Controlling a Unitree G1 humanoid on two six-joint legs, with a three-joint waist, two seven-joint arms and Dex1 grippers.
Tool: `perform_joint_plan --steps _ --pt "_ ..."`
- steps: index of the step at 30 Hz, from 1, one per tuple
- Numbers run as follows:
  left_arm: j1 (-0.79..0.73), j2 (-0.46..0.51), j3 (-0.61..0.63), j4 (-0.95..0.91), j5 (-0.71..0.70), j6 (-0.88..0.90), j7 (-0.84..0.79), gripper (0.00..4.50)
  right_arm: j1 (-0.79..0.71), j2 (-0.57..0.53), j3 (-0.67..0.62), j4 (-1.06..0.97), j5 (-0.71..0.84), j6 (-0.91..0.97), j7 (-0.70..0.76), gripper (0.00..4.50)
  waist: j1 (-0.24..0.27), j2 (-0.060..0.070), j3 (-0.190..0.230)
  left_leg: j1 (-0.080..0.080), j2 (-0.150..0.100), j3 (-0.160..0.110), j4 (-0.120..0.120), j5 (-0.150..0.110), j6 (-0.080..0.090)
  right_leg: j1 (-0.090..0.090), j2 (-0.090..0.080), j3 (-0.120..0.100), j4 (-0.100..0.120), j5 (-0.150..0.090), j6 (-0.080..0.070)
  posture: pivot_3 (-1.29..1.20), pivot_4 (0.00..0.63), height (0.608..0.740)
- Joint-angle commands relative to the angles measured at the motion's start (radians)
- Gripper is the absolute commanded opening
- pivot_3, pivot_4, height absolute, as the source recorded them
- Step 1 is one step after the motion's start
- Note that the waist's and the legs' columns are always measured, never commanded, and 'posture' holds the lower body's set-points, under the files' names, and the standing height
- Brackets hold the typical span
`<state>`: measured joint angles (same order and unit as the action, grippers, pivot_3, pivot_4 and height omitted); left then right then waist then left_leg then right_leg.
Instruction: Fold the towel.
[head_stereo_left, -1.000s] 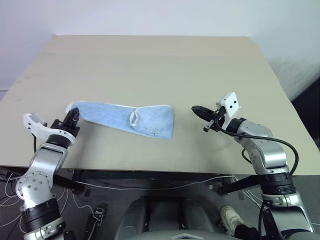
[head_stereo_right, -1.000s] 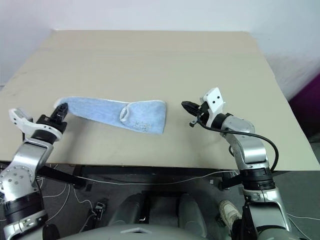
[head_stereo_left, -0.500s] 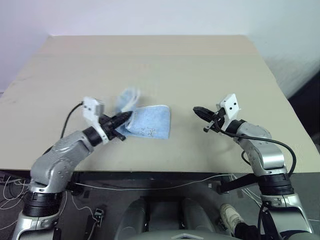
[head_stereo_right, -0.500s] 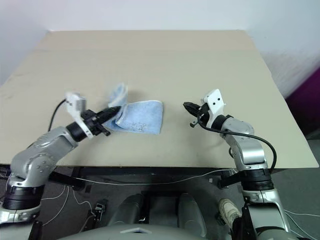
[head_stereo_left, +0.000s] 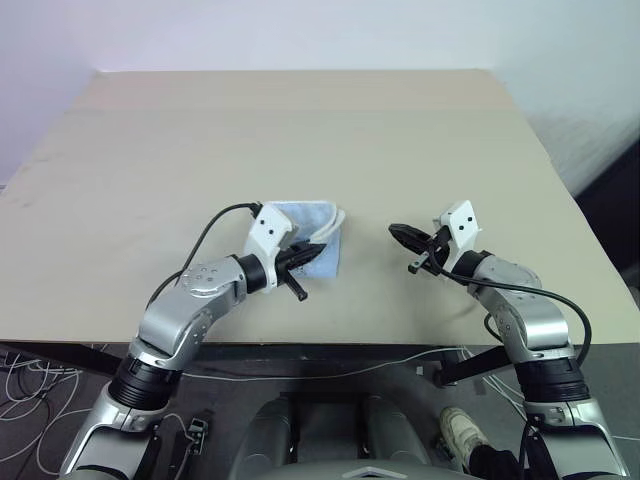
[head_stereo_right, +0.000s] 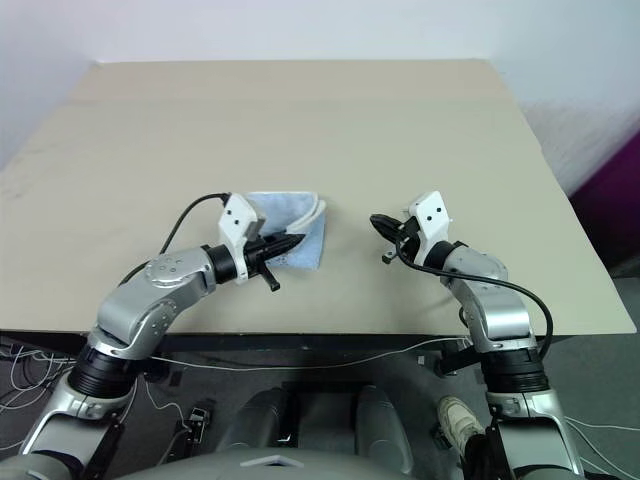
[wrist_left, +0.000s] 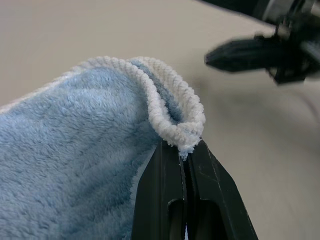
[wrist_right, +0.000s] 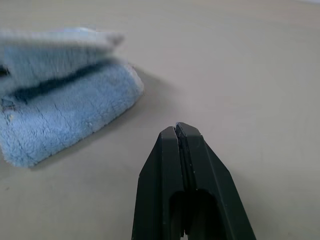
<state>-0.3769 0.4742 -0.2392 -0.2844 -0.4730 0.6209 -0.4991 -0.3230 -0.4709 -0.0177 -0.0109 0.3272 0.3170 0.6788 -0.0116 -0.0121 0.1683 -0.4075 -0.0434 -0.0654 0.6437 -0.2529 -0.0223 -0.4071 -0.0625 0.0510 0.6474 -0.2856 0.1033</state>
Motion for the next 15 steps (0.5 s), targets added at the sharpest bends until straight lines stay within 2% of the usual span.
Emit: perform_joint_plan --steps 1,7,10,15 --pt "-0.025 -0.008 -0.022 -0.001 0.052 -0.001 -0.016 0.02 -0.008 0.000 -0.022 -0.050 0.005 -0.011 -0.007 0.00 0.000 0.000 0.000 0.000 0.000 0.000 0.000 0.000 0.000 0.000 0.000 0.000 0.000 0.000 0.000 0.00 0.150 0.740" --pt "-0.025 -0.027 -0.014 0.013 0.075 0.015 -0.045 0.02 -0.020 0.002 -0.019 -0.040 0.003 -0.012 -0.010 0.00 0.000 0.000 0.000 0.000 0.000 0.000 0.000 0.000 0.000 0.000 0.000 0.000 0.000 0.000 0.000 0.00 0.150 0.740" --pt "-0.013 -0.045 0.040 -0.015 0.013 0.041 -0.070 0.60 -0.026 0.006 -0.013 -0.035 0.000 -0.014 -0.010 0.00 0.000 0.000 0.000 0.000 0.000 0.000 0.000 0.000 0.000 0.000 0.000 0.000 0.000 0.000 0.000 0.00 0.150 0.740" --pt "0.018 -0.045 0.110 -0.074 -0.064 0.080 -0.105 2.28 -0.035 0.011 -0.009 -0.032 -0.002 -0.015 -0.009 0.00 -0.001 0.000 0.000 0.000 0.000 0.000 0.000 0.000 0.000 0.000 0.000 0.000 0.000 0.000 0.000 0.00 0.150 0.740"
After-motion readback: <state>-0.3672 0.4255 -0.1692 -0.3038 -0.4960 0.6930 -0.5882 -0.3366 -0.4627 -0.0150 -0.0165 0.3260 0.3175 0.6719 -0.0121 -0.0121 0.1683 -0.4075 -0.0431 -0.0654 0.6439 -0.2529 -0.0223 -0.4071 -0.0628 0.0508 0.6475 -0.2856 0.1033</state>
